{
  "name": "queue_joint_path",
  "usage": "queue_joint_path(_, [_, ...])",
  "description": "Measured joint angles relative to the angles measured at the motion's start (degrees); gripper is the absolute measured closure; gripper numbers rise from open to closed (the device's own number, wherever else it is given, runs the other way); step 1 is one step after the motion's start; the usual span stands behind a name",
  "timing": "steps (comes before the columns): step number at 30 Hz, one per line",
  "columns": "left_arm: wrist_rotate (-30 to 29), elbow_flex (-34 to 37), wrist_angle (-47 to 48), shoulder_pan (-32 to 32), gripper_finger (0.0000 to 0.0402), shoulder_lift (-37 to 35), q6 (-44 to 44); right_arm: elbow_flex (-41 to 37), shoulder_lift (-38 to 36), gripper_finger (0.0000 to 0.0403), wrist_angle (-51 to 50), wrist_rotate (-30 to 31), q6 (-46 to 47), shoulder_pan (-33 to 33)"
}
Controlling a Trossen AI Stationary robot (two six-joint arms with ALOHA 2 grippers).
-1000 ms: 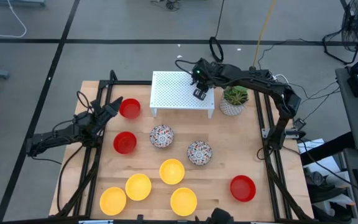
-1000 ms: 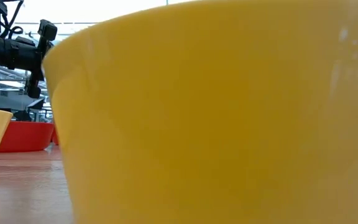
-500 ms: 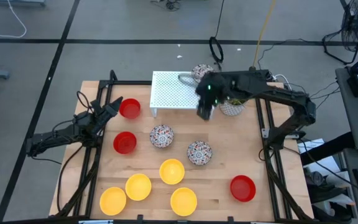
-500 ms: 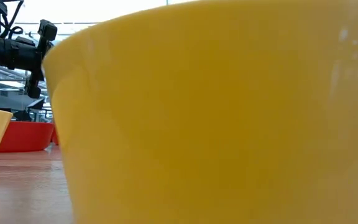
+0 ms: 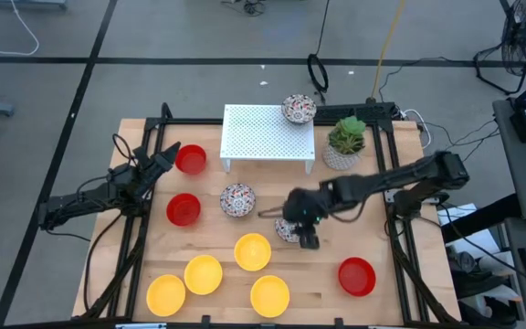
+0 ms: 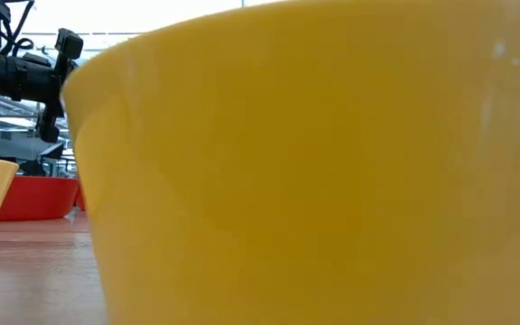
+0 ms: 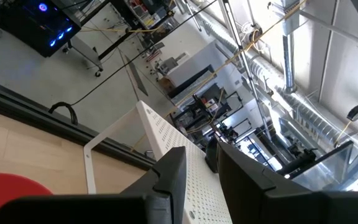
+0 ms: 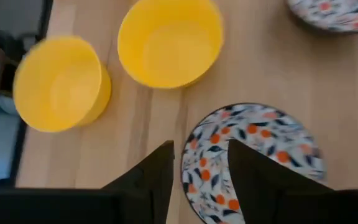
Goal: Pick & Place Mini bowls
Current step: Stack the white patterned bowl on the white patterned bowl on the shelf
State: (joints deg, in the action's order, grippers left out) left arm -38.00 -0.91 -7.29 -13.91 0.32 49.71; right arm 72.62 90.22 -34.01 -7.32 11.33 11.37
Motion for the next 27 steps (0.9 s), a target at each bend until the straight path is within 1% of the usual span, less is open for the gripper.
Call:
queue_joint_path(5, [0.00, 0.02, 0.00, 0.02, 0.0309, 0.00, 0.00, -8.43, 0.02, 0.0248, 8.00, 1.50, 0.03, 2.45])
queue_joint_path(10, [-0.02, 0.00, 0.00, 0.02, 0.0309, 0.00, 0.00, -13.99, 0.02, 0.0247, 14.10, 1.43, 0.61, 3.94])
queue_joint_path(14, [-0.01, 0.01, -0.01, 0.01, 0.0309, 0.00, 0.00, -18.15, 0.02, 0.0249, 16.87, 1.58, 1.49, 4.55])
queue_joint_path(18, [-0.02, 0.00, 0.00, 0.02, 0.0309, 0.00, 0.00, -19.90, 0.02, 0.0250, 17.58, 5.12, 1.17, 4.81])
queue_joint_path(22, [0.00, 0.00, 0.00, 0.01, 0.0309, 0.00, 0.00, -21.07, 0.02, 0.0250, 17.89, 9.03, -3.05, 4.88])
queue_joint_path(25, [-0.01, 0.01, 0.00, 0.01, 0.0309, 0.00, 0.00, -21.89, 0.01, 0.0255, 19.34, 13.33, -5.55, 4.88])
queue_joint_path(27, [-0.01, 0.00, 0.00, 0.02, 0.0309, 0.00, 0.00, -22.02, 0.00, 0.0266, 19.49, 13.56, -7.46, 4.83])
